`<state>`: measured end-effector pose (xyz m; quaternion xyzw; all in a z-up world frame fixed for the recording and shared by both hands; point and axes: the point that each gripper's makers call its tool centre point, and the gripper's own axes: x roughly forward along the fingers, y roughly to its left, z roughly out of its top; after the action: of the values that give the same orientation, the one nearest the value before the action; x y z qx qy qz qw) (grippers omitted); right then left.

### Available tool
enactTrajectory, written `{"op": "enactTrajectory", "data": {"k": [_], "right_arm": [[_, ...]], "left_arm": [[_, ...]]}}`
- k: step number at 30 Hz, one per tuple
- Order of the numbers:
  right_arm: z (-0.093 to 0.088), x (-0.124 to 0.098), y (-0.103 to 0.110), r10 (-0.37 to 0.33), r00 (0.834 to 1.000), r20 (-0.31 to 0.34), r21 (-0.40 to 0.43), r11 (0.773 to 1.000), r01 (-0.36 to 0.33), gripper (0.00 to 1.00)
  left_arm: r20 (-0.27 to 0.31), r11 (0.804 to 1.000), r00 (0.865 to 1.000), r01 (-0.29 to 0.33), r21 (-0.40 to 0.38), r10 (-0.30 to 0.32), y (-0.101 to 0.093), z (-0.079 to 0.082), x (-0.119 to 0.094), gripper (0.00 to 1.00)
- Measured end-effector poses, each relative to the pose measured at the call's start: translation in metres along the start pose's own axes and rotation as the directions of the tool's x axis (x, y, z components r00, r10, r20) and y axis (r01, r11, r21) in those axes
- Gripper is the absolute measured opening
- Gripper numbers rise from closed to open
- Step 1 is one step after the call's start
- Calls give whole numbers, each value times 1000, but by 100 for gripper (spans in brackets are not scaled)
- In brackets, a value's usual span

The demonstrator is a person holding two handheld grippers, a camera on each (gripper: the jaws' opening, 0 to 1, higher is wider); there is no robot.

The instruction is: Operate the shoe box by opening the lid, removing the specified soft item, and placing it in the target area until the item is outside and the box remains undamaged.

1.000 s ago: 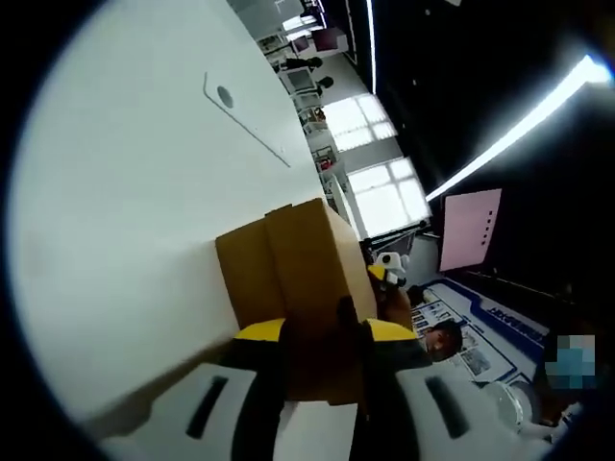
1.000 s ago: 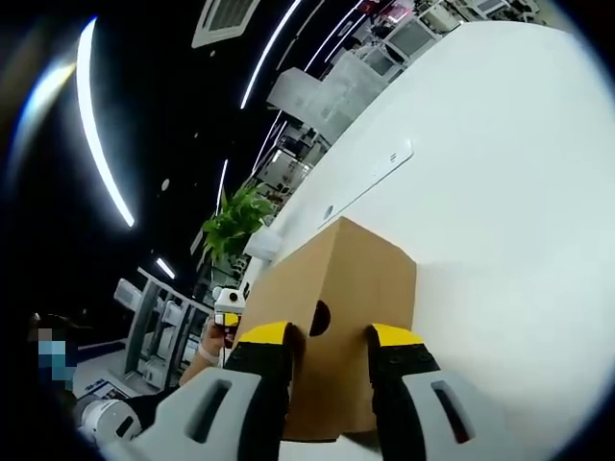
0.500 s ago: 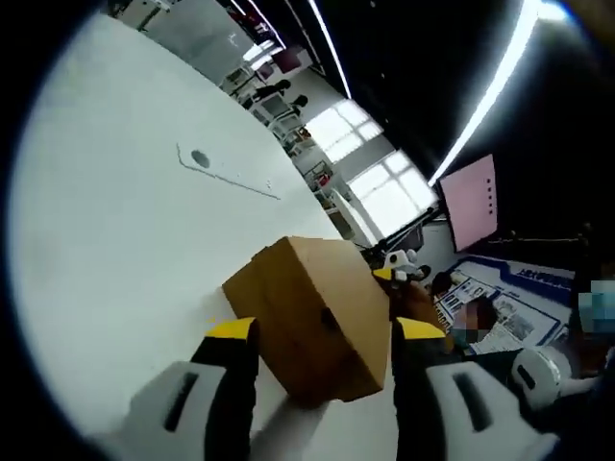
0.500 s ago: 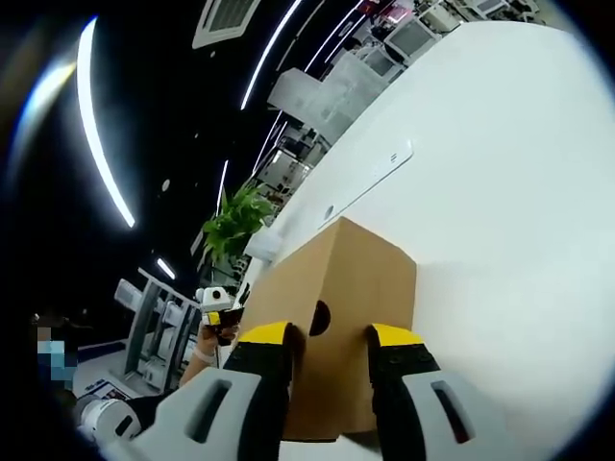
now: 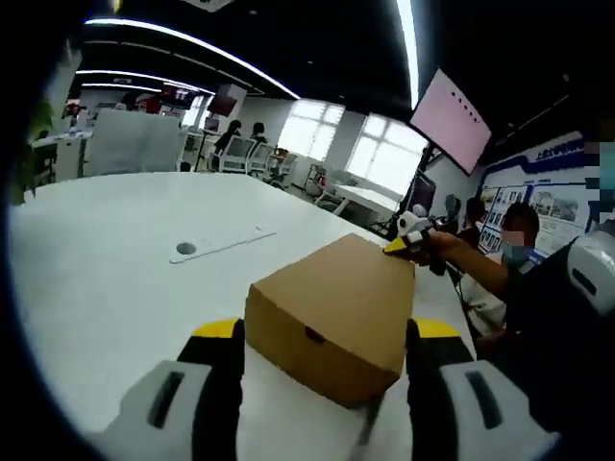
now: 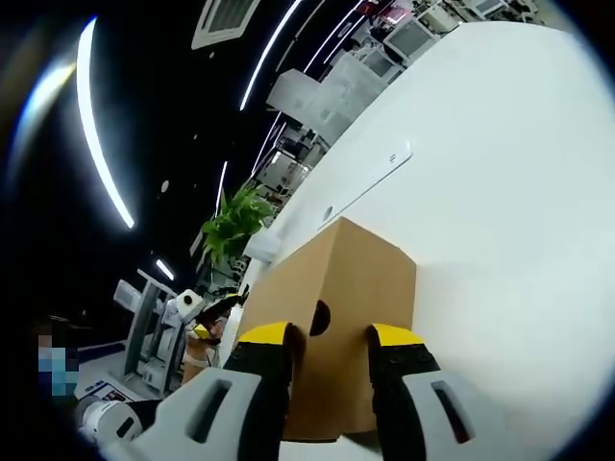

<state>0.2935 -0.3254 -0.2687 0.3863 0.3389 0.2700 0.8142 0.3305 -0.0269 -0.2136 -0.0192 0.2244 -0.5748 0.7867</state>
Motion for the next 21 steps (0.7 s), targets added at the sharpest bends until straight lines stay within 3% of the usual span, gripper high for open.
{"op": "enactTrajectory", "data": {"k": [6, 9, 13, 19, 20, 21], "right_arm": [[2, -1, -2, 1, 1000, 1, 2, 1000, -1, 31], [3, -1, -2, 1, 1000, 3, 2, 1000, -1, 31], [-1, 1, -1, 2, 1000, 3, 1, 1000, -2, 31], [-6, 3, 4, 2, 1000, 6, -3, 1000, -2, 31], [-7, 3, 5, 2, 1000, 6, -8, 1000, -2, 31], [-7, 3, 5, 2, 1000, 6, -7, 1000, -2, 31]], "left_arm": [[16, 981, 1000, -27, 192, 25, -22, 19, 2, 72], [16, 939, 998, -58, 339, 55, -39, 28, 3, 72], [41, 881, 998, -63, 469, 49, -66, 43, 4, 72], [27, 840, 999, -44, 541, 35, -91, 46, 8, 74], [14, 823, 999, -41, 567, 40, -95, 44, 10, 75], [-3, 790, 999, -40, 612, 52, -98, 41, 12, 76]]}}
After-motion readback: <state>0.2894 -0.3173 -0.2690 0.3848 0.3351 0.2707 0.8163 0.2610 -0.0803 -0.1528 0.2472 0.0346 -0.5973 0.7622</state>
